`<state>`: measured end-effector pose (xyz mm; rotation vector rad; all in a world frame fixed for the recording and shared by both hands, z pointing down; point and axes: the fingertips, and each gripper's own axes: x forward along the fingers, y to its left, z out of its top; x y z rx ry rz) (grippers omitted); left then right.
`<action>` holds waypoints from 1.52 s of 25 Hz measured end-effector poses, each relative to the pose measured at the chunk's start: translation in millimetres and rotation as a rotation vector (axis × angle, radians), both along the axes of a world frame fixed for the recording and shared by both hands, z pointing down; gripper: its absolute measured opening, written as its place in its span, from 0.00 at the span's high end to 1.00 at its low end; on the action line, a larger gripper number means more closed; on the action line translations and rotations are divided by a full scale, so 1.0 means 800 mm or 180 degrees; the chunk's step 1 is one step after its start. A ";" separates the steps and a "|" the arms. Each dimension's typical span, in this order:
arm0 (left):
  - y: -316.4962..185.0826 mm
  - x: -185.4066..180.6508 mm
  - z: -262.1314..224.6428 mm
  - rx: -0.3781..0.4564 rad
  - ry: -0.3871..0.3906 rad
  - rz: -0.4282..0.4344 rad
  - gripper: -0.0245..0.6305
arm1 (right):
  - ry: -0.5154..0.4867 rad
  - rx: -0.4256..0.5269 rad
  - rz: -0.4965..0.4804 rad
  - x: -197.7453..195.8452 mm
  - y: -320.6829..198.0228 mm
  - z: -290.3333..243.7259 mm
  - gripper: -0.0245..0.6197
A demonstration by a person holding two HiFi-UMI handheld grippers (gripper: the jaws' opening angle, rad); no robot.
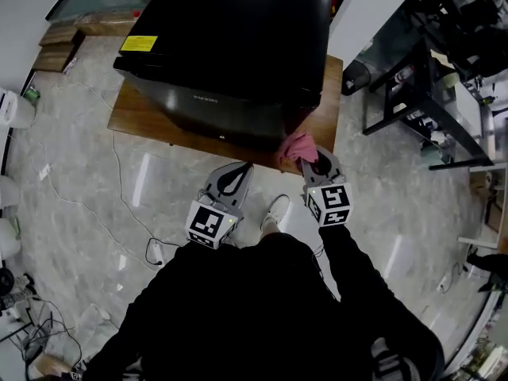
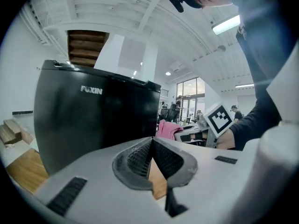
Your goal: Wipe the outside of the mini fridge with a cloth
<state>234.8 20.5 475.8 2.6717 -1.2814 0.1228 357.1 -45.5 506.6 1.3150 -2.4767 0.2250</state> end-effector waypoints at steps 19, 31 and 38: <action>0.178 -0.387 -0.103 0.0281 0.0123 -0.0663 0.95 | -0.0763 0.0202 -0.1539 -0.468 0.238 -0.137 0.91; 0.165 -0.565 -0.127 0.0474 0.0184 -0.1322 0.95 | -0.0891 0.0334 -0.2151 -0.647 0.206 -0.162 0.91; 0.082 -0.654 -0.138 0.0478 0.0082 -0.1581 0.95 | -0.1005 0.0437 -0.2316 -0.745 0.118 -0.173 0.91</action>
